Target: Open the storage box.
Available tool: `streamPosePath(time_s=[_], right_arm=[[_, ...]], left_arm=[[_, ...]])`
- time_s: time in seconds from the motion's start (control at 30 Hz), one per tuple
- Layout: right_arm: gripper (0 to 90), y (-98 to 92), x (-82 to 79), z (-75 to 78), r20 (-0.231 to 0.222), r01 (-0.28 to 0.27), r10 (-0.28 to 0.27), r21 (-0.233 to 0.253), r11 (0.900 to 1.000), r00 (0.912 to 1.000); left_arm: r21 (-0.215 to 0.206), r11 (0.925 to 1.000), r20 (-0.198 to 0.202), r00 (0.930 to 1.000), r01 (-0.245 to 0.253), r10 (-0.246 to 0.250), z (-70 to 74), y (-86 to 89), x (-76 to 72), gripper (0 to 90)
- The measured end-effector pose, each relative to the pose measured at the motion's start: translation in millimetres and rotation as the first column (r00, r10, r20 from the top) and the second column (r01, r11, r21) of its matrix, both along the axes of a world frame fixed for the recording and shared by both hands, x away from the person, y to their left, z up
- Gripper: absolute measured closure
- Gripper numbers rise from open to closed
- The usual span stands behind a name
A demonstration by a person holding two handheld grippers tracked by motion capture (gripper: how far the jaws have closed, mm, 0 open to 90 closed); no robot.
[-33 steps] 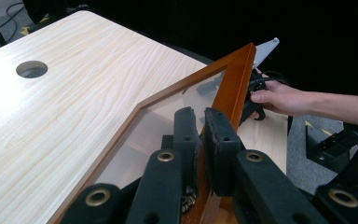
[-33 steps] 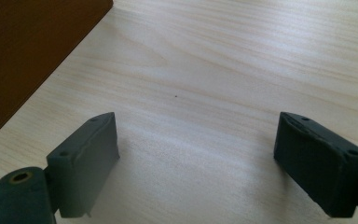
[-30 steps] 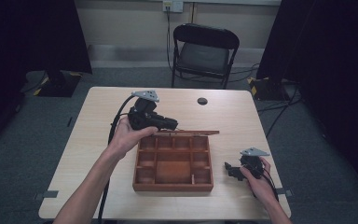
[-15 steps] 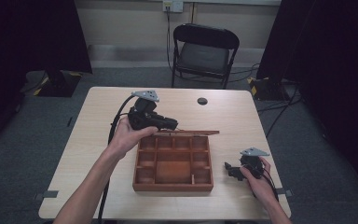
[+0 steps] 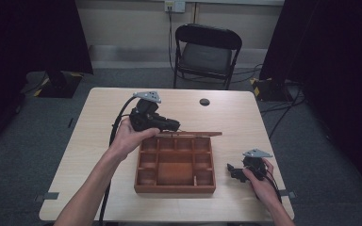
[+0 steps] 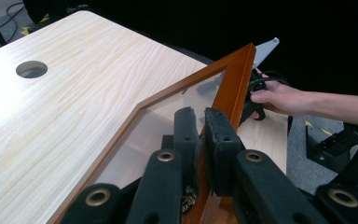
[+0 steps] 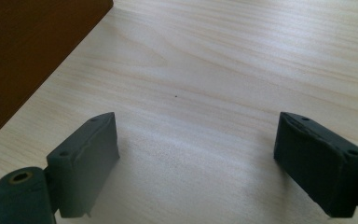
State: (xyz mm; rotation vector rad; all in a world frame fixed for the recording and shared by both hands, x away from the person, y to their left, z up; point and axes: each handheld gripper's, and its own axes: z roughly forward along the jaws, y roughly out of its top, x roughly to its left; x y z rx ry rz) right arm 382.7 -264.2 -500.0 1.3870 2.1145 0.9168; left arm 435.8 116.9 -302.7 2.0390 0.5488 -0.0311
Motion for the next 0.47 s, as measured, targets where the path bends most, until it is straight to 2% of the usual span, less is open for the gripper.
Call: streamPosePath(time_s=[0.47], right_arm=[[12.8, 0.0, 0.0, 0.0, 0.0, 0.0, 0.0, 0.0, 1.0, 1.0]], left_arm=[[-0.003, 1.0, -0.002, 1.0, 0.001, -0.001, -0.1, 0.4, 1.1, 83.9]])
